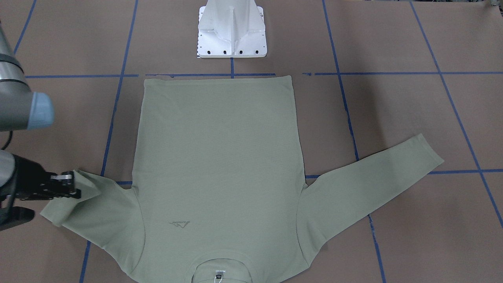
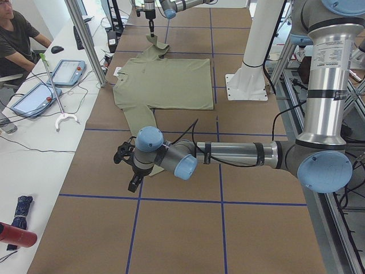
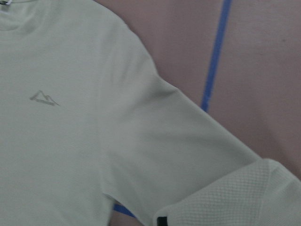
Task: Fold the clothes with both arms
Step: 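Carry the sleeve cuff with the right gripper across the shirt toward the collar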
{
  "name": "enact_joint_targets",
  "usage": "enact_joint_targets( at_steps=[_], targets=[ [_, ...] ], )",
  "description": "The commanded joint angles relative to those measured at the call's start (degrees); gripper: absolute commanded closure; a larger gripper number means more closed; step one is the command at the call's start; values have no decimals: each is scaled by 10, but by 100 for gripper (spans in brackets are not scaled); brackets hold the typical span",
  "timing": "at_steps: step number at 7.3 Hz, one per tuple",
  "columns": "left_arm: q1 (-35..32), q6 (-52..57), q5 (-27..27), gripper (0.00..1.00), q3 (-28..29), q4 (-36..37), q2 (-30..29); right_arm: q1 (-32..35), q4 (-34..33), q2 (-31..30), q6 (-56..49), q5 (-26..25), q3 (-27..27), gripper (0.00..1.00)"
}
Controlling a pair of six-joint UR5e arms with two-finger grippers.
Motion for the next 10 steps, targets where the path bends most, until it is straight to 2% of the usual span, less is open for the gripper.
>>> enact_joint_targets(
  at_steps=[1,3,4,5,7,8,10],
  targets=[
    [0,1,0,0,2,0,0,-64,1,141,101,-68,-72,100],
    [0,1,0,0,1,0,1,-110,5,264,152,-122,-156,100],
    [0,1,0,0,2,-1,2,-149,11,316,176,-180,-188,100],
    [0,2,0,0,3,0,2,-183,52,332,192,-219,-218,100],
    [0,1,0,0,2,0,5,-236,111,336,229,-280,-234,100],
    [0,1,0,0,1,0,7,-244,150,336,278,-284,-234,100],
    [0,1,0,0,2,0,7,-252,174,337,284,-290,-234,100]
  ],
)
